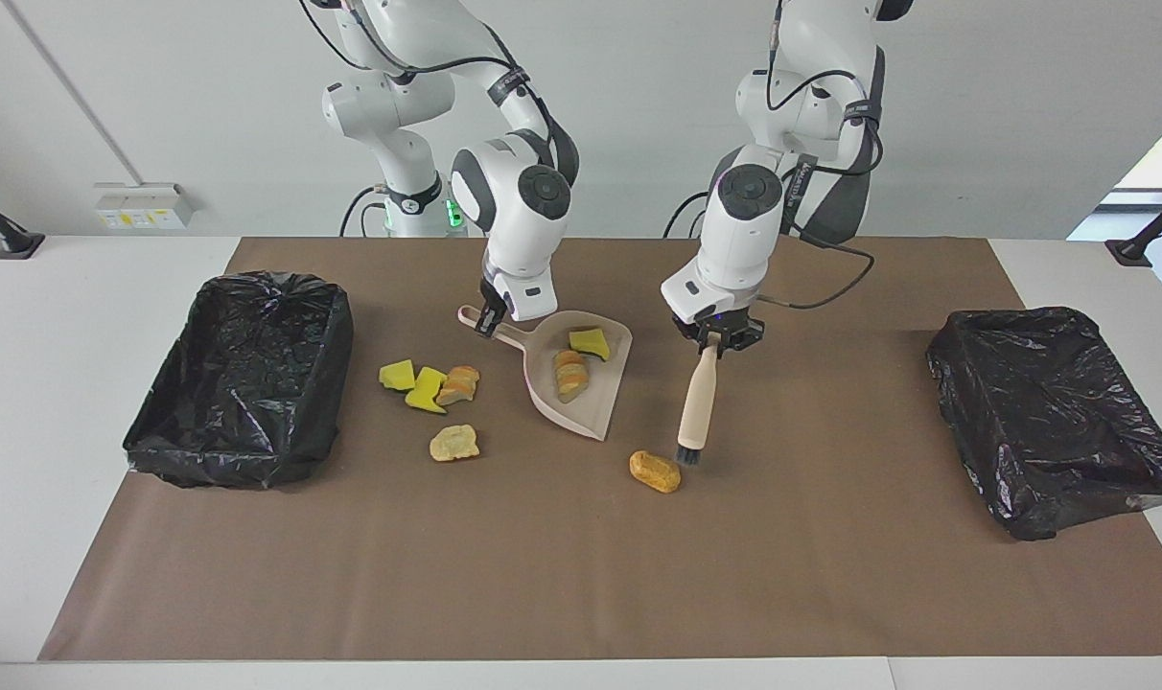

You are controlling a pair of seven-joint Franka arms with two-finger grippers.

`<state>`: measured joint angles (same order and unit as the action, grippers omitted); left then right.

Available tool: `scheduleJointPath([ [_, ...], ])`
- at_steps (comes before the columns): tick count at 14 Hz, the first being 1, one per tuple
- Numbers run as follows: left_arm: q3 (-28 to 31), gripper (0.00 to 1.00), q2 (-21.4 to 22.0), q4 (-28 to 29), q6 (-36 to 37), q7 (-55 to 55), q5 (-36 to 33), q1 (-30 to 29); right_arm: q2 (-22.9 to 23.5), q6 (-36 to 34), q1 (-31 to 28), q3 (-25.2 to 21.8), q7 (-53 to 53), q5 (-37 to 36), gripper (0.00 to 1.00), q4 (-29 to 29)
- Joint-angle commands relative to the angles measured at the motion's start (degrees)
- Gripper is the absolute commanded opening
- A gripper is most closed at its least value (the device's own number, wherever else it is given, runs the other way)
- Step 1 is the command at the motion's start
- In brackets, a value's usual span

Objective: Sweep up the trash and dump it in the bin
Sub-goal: 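Sweep the remaining pieces into the dustpan with the brush in the left gripper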

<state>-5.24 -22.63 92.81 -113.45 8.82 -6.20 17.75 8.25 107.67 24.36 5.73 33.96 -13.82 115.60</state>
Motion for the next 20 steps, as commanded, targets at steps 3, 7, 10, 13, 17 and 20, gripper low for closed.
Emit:
scheduleJointPath([
  [3, -1.08, 0.0, -8.48, -6.94, 1.74, 0.94, -1.71, 0.36, 0.19, -0.97, -0.54, 0.34, -2.32, -0.33, 0.0, 0.06],
  [7, -1.17, 0.0, -8.49, -6.07, 0.94, 1.03, -2.33, 2.38, 0.1, -0.97, -0.54, 0.34, -2.32, -0.33, 0.0, 0.06],
  [10, -1.26, 0.0, -7.0, -3.0, 0.68, 1.72, -1.89, 3.96, 0.1, -0.97, -0.54, 0.34, -2.32, -0.33, 0.0, 0.06],
  [13, -1.44, 0.0, -1.39, 4.1, 0.94, 4.01, -1.62, 4.05, 0.1, -0.97, -0.54, 0.34, -2.32, -0.33, 0.0, 0.06],
  [17, -1.53, 0.0, 7.58, 16.85, 0.16, -4.01, -1.45, 10.79, 0.1, -1.06, -0.54, 0.34, -2.32, -0.24, 0.0, 0.06],
  [20, -1.61, 0.0, 9.09, 18.01, 0.41, -15.13, -0.75, 15.29, 0.1, -1.06, -0.54, 0.34, -2.32, -0.24, 0.0, 0.06],
])
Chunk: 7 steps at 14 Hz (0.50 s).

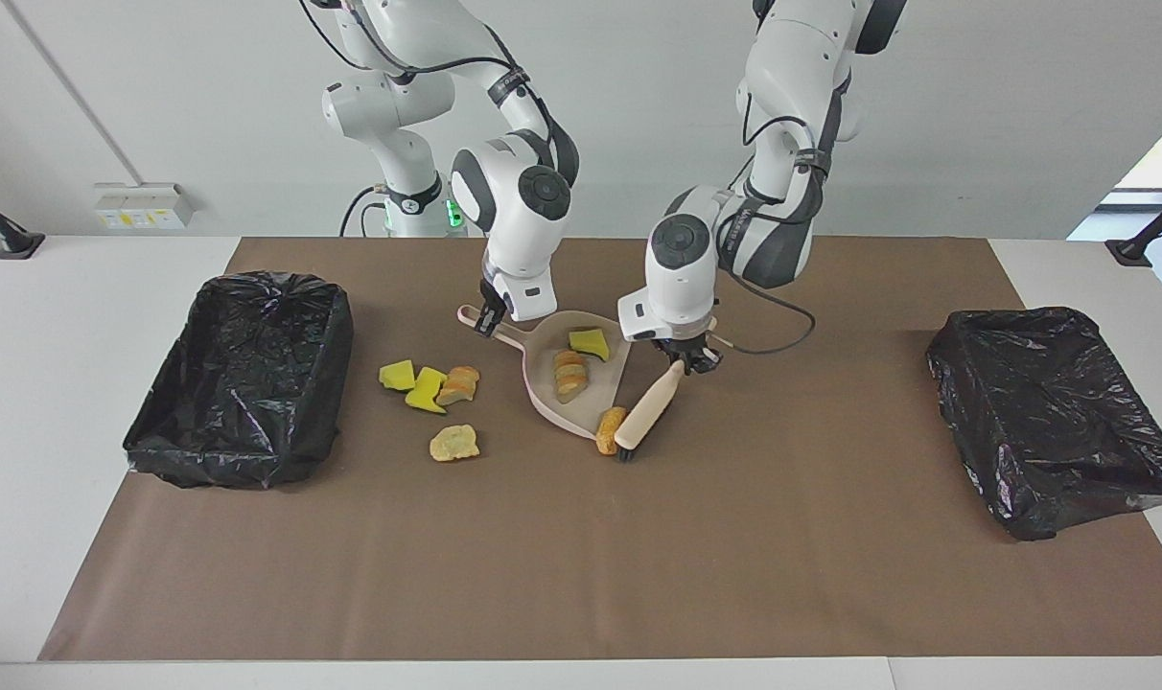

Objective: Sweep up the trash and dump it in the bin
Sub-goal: 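Sweep the remaining pieces into the dustpan with the brush in the left gripper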

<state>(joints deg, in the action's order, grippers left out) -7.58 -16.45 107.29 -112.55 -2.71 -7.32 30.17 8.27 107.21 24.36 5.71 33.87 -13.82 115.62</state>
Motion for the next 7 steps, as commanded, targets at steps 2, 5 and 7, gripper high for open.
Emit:
scheduleJointPath([
  [2, 0.73, 0.0, 4.66, 6.07, -0.65, -5.62, 1.43, 5.33, 0.08, -0.6, -0.54, 0.35, -2.23, -0.24, 0.0, 0.05],
  [5, 0.73, 0.0, 5.11, 6.26, -0.65, -9.33, 2.05, 8.49, 0.08, -0.6, -0.54, 0.35, -2.23, -0.24, 0.0, 0.05],
  [7, 0.73, 0.0, 5.72, 6.0, -0.04, -8.89, 2.84, 8.77, 0.08, -0.6, -0.54, 0.35, -2.23, -0.33, 0.0, 0.14],
])
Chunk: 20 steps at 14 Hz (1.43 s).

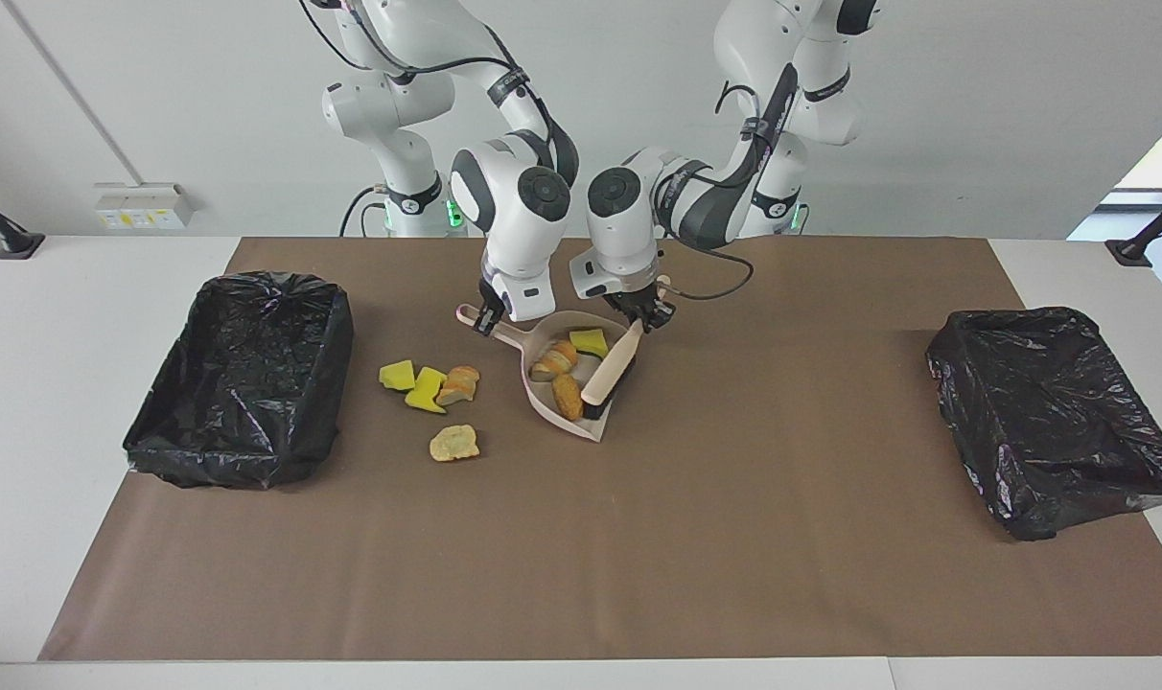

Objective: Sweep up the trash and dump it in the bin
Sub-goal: 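Sweep the remaining pieces into the dustpan with the brush in the left gripper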

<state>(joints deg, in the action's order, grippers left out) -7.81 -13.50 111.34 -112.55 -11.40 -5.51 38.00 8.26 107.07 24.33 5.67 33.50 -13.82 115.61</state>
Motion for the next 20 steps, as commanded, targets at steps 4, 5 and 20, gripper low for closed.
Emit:
scheduleJointPath([
  [4, 1.3, 0.0, 7.25, 2.21, 3.99, -0.64, 1.12, -1.08, 0.09, -0.46, -0.51, 0.39, -1.86, -0.33, 0.0, 0.05],
  [5, 1.3, 0.0, 7.78, 2.3, 5.66, -0.9, 1.12, -2.13, 0.09, -0.46, -0.51, 0.39, -1.86, -0.24, 0.0, 0.14],
  [20, 1.13, 0.0, 27.82, 26.82, -4.6, -27.45, 12.7, -0.22, -7.19, -6.78, -9.54, -0.05, 6.29, 3.01, 0.0, -4.78],
])
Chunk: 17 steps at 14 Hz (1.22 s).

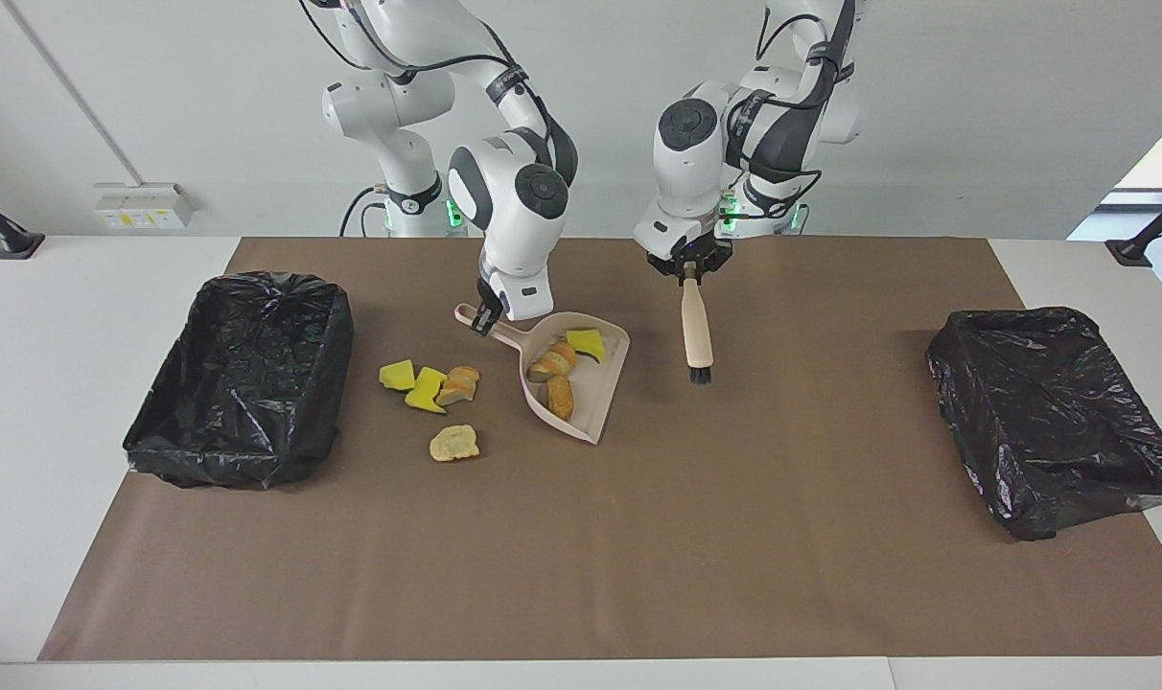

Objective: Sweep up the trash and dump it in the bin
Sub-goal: 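Carry the dustpan to the bin farther right and tip it with the right gripper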

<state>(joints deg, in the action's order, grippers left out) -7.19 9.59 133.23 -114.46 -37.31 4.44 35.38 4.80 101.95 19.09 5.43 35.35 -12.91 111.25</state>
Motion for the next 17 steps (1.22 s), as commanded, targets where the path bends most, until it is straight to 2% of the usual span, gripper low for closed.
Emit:
scheduleJointPath([
  [1, 0.51, 0.0, 4.3, 4.93, -2.79, -1.62, 4.42, 3.63, -4.96, -2.1, -6.33, 0.2, 6.3, 2.09, 0.0, -0.85],
  [3, 0.51, 0.0, 3.17, 4.93, -4.01, -6.42, 6.53, 9.06, -7.07, -4.2, -10.72, 0.11, 11.04, 2.18, 0.0, -3.12],
  [8, 0.51, 0.0, -0.27, 4.67, -10.68, -19.28, 8.91, 20.59, -8.49, -10.36, -24.77, -1.02, 27.72, 2.18, 0.0, -10.95],
  [12, 0.51, 0.0, -2.64, 4.49, -10.87, -18.94, 8.91, 20.78, -8.49, -9.4, -32.96, -6.82, 41.71, 1.22, 0.0, -11.75],
  [14, 0.51, 0.0, -3.87, 4.4, -11.22, -18.85, 8.91, 21.13, -8.58, -5.82, -35.78, -9.64, 48.29, -0.35, 0.0, -11.4],
  [17, 0.51, 0.0, -5.89, 4.32, -12.45, -18.68, 8.91, 22.45, -8.49, -0.27, -41.31, -9.65, 53.58, -6.42, 0.0, -10.79],
])
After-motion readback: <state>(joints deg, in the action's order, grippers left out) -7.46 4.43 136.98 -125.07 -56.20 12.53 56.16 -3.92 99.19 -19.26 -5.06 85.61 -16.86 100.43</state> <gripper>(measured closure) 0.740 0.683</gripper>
